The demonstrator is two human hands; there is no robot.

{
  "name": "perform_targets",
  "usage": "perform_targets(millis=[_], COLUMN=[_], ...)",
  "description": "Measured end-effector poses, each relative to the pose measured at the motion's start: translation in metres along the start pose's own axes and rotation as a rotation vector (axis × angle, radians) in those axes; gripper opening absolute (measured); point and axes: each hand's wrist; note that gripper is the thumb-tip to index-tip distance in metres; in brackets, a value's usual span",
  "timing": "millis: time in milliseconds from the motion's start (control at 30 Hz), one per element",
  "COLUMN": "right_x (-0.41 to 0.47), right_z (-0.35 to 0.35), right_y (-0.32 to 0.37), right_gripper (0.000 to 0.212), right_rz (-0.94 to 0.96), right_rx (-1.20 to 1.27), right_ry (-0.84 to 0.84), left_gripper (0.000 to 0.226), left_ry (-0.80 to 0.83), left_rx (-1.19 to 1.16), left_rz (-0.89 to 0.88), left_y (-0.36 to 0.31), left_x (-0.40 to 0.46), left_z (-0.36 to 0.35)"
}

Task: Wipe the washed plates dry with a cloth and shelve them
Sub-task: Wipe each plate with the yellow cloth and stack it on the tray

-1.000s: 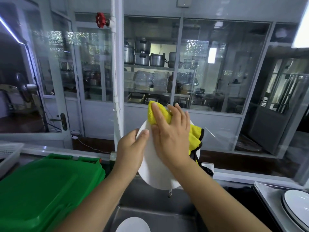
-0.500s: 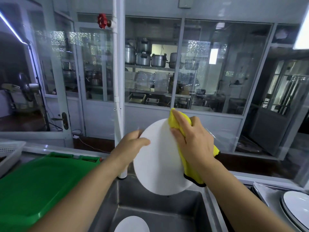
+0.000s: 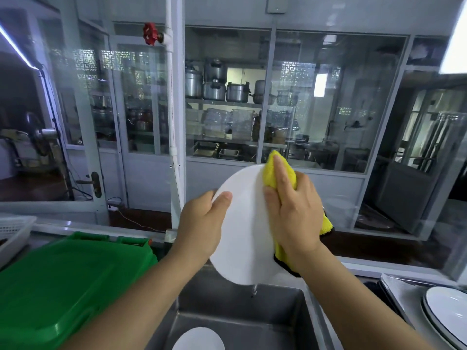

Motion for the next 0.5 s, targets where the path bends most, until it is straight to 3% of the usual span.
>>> perform_targets(millis=[133, 200, 400, 500], right_x=[-0.020, -0.025, -0.016, -0.011], right_z=[-0.007, -0.006, 0.002, 0.004], right_y=[-0.003, -0.004, -0.011, -0.009], right_gripper=[0.054, 0.054, 0.054, 0.053], right_rz=[-0.429, -0.512, -0.384, -0.236], right_rx=[0.281, 0.430, 0.287, 0.126], right_ry=[0.106, 0.107, 0.188, 0.171], left_gripper=[0.023, 0.020, 0.019, 0.028], left_ry=[-0.172, -0.148, 0.145, 0.120], left_rx=[-0.146, -0.187, -0.364, -0.353], left_rz=[-0.056, -0.059, 0.251, 0.278], left_y=[0.001, 0.004, 0.011, 0.016], left_x=[-0.008, -0.009, 0.012, 0.014], left_z=[0.000, -0.001, 0.018, 0.018])
Point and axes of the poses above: each hand's wrist, its own x-axis towards the middle knuckle, its own z-axis out of the back of the hand, y = z × x, and after that the axes turned 6 degrees about y, right-handed
